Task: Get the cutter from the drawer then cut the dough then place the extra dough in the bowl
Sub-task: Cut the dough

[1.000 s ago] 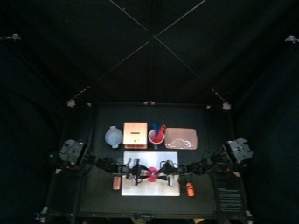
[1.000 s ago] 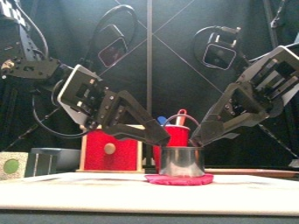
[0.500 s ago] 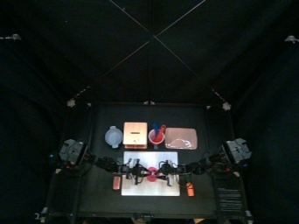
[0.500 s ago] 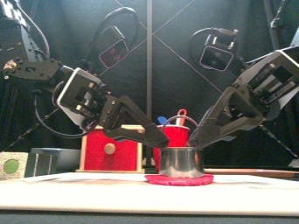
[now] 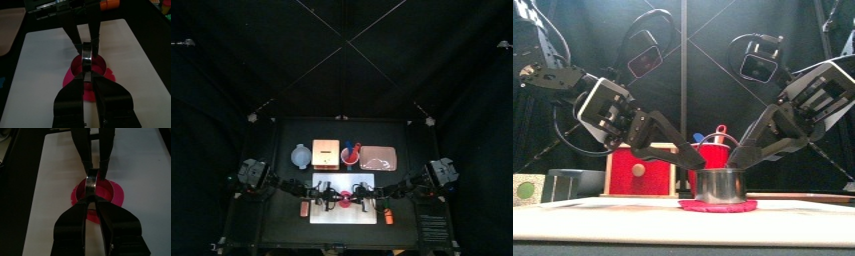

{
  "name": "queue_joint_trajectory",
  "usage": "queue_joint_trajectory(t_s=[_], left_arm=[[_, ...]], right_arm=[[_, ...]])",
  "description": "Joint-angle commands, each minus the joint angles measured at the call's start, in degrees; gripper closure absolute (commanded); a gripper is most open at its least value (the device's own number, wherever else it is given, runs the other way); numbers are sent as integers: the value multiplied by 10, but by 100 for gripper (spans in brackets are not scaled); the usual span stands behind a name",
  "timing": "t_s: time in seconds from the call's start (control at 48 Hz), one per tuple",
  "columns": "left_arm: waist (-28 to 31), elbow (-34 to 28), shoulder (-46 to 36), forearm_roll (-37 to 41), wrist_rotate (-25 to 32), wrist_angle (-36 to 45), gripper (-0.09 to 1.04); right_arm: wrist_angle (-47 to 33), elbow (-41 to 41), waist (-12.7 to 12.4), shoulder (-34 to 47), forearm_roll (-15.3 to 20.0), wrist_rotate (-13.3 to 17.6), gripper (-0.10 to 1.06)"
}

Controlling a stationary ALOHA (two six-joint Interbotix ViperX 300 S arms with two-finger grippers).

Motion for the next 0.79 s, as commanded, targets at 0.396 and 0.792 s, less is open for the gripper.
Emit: queue_joint_trajectory(t_s=[0.396, 0.792], left_arm=[[-24, -6, 39, -13, -5, 27, 53], [-25, -10, 39, -16, -4, 75, 53]], right_arm=[[39, -6, 0, 41, 20, 10, 46], [96, -4, 1, 54, 32, 10, 46]])
